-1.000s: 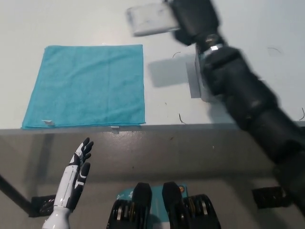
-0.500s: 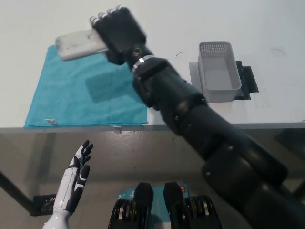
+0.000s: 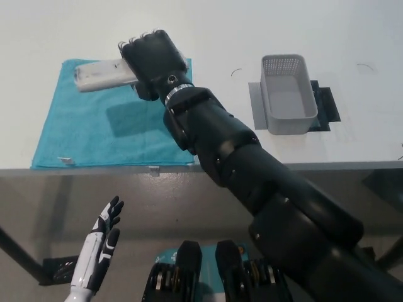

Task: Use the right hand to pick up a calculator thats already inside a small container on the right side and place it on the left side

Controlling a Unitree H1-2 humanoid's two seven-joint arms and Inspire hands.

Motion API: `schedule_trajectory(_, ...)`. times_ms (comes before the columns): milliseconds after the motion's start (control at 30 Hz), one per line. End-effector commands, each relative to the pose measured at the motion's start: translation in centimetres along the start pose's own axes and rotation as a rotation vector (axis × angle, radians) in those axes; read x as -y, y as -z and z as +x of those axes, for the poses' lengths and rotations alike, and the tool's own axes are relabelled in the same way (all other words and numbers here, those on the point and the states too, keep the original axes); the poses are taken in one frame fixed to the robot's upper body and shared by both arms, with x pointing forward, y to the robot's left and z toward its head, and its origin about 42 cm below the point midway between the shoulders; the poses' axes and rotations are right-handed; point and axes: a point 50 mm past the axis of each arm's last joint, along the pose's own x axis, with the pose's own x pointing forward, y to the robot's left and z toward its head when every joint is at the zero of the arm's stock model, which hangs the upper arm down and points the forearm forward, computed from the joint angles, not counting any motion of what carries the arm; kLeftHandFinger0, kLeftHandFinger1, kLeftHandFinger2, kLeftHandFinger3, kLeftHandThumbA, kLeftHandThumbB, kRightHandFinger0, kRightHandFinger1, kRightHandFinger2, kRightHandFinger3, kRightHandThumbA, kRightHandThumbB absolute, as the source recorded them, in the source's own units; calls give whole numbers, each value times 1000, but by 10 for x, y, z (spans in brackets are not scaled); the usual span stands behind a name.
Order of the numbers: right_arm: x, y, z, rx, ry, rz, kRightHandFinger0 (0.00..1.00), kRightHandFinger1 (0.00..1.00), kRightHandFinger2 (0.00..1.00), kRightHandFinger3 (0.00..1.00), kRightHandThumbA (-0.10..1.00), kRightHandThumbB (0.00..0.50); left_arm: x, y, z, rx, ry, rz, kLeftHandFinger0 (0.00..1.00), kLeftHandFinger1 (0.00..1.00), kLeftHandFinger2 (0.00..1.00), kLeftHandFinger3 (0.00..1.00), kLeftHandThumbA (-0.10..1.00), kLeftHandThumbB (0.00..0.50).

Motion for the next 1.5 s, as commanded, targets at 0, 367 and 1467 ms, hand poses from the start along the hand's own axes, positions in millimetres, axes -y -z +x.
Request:
schedule_trajectory(0, 21, -2, 9, -8, 34, 10, 0, 0, 5, 528, -100, 360, -2, -10, -4, 66, 4, 12, 1000, 1000, 1000, 1000, 1000, 0)
schedule_trajectory(367, -5, 11, -2, -38, -38, 17, 0, 0, 84, 565, -100, 329, 2, -7, -15, 46, 17, 13, 1000, 1000, 1000, 1000, 989, 0)
schedule_trajectory(1467, 37, 18, 19, -72, -283, 468, 1000, 1000, 1000, 1000, 899, 500, 0, -7, -16, 48, 47, 32, 1000, 1000, 1000, 1000, 968, 0)
